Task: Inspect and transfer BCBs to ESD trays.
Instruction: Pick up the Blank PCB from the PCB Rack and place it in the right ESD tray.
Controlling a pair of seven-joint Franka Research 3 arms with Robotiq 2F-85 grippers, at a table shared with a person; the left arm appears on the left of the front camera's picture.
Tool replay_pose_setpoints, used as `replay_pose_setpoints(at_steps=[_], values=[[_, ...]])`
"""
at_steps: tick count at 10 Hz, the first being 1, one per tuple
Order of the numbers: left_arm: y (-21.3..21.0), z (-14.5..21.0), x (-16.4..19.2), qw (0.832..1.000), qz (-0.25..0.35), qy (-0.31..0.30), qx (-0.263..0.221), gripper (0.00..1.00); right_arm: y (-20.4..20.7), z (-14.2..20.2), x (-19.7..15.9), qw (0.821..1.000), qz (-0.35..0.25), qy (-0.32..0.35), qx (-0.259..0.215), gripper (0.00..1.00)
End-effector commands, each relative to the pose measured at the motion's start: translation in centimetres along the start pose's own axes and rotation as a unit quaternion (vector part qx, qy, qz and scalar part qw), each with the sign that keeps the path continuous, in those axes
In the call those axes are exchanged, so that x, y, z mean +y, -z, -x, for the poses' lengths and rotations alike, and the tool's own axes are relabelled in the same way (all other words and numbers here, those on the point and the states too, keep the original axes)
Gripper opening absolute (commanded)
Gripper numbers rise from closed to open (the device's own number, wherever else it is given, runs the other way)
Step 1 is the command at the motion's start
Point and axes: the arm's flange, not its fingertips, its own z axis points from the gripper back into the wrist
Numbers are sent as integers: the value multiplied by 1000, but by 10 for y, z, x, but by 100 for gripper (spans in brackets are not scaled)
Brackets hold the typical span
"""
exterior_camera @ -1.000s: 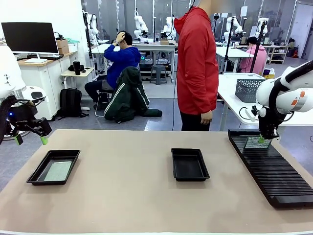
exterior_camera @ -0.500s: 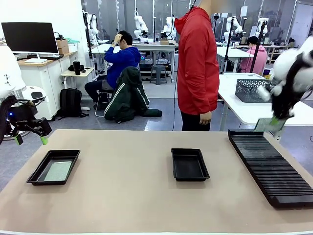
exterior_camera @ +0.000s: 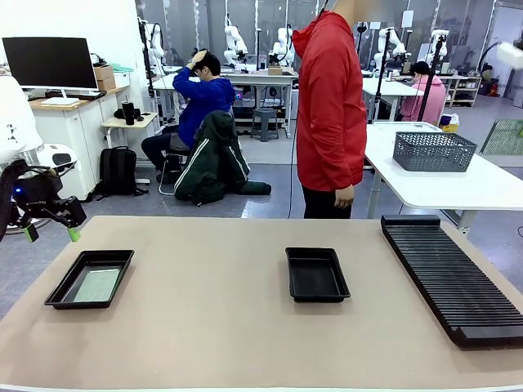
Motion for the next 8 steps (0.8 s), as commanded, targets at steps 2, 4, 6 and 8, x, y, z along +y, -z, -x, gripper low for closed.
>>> replay_pose_setpoints(at_steps=[2,4,6,8], values=[[2,0,1,1000,-2,-1,-6,100,-19,-6,-10,1000,-12,25,5,2],[2,0,1,1000,-2,-1,-6,100,-21,-4,-2,1000,-3,11,0,2],[2,0,1,1000,-2,-1,-6,100,-21,-4,-2,1000,-3,11,0,2],[2,0,1,1000,-2,-1,-6,100,-21,-4,-2,1000,-3,11,0,2]])
